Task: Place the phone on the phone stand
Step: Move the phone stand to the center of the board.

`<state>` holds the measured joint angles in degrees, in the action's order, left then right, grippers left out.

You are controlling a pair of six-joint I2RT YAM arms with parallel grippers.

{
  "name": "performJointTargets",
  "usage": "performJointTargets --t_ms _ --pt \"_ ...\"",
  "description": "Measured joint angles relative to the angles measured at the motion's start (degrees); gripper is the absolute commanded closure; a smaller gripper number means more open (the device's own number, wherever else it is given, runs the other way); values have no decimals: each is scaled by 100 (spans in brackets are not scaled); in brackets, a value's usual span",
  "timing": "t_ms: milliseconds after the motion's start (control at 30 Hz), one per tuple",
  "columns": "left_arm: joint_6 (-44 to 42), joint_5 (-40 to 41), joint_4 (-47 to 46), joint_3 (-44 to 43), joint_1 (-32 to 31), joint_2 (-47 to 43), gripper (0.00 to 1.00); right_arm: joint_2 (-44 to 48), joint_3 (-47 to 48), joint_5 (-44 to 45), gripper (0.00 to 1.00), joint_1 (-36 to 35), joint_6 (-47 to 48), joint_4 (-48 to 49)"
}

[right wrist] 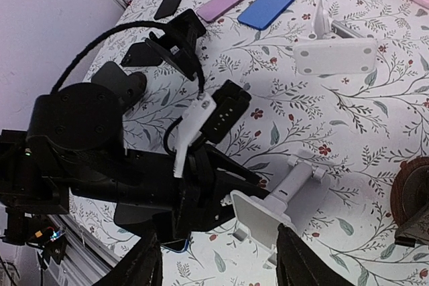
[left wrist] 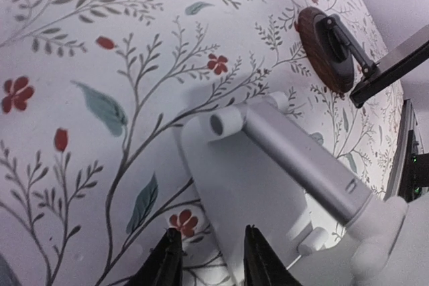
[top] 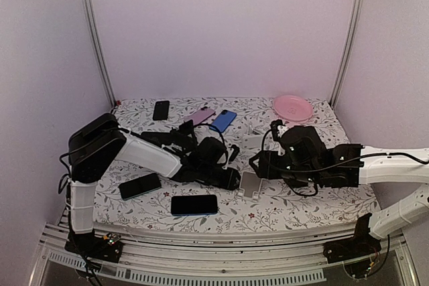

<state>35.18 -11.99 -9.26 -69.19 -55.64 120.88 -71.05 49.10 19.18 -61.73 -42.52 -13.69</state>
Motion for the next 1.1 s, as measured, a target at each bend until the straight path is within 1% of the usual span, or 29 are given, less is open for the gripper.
performJointTargets --t_ms 67,267,467,667,700,1100 --pt "0 74 26 221 28 -186 66 -42 -94 -9 40 -55 -107 -7" --pt "-155 238 269 811 105 -955 68 -195 -365 -26 45 -282 -426 2" --pt "-332 190 317 1036 24 -1526 70 -372 -627 63 47 -302 -774 24" --pt "-426 50 378 1029 -151 -1539 73 -837 -632 179 69 -297 -909 59" --pt "-433 37 396 1021 -168 -1537 73 -894 -632 192 71 -278 -916 59" --pt "-479 -127 396 763 -212 -1202 78 -1272 -455 219 74 13 -866 85"
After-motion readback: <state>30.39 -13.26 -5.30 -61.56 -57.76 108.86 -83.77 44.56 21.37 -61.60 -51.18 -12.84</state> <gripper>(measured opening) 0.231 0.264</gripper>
